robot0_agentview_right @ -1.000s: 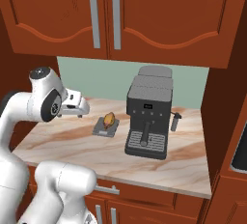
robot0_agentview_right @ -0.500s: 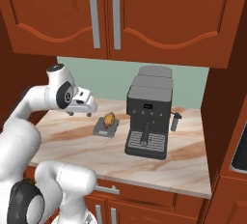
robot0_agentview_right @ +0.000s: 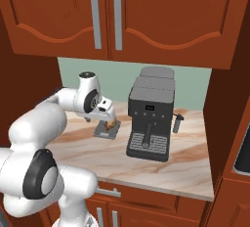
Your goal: Take the chicken drumstick from the fridge and place it on the digital scale on the counter by the fridge. Wait a few seconds for a reading, then move it to the plate on the dining counter.
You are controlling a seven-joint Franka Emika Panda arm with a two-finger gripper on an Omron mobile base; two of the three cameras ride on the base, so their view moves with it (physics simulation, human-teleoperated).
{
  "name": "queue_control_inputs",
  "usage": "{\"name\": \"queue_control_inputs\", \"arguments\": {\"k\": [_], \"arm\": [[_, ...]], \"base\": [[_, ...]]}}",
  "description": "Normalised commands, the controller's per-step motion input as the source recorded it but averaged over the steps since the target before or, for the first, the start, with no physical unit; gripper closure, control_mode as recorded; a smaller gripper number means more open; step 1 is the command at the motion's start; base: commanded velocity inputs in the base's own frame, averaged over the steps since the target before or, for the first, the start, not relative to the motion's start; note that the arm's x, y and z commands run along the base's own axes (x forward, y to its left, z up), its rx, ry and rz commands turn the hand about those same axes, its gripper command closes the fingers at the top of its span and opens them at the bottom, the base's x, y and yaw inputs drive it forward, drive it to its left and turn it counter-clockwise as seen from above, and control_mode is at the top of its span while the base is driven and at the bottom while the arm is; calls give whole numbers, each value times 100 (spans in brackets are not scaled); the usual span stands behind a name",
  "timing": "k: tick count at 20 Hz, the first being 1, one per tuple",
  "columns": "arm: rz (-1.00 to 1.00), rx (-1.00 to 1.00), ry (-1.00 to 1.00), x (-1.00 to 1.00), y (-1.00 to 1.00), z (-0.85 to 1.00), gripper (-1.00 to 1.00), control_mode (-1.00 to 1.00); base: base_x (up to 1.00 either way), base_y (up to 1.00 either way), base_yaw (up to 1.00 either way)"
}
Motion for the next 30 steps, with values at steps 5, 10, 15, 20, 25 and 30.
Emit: {"name": "queue_control_inputs", "arguments": {"k": [5, 10, 15, 20, 25, 30], "arm": [[0, 2, 0, 5, -13, -1, -100, -100], [0, 0, 0, 61, -4, 0, -100, -100], [0, 0, 0, 66, -1, -1, -100, -100], [0, 0, 0, 48, -8, -10, -100, -100], [0, 0, 1, 8, -13, -28, -100, -100], [0, 0, 1, 0, -7, -51, -100, -100]], "base": [[0, 0, 0], [0, 0, 0], [0, 0, 0], [0, 0, 0], [0, 0, 0], [0, 0, 0]]}}
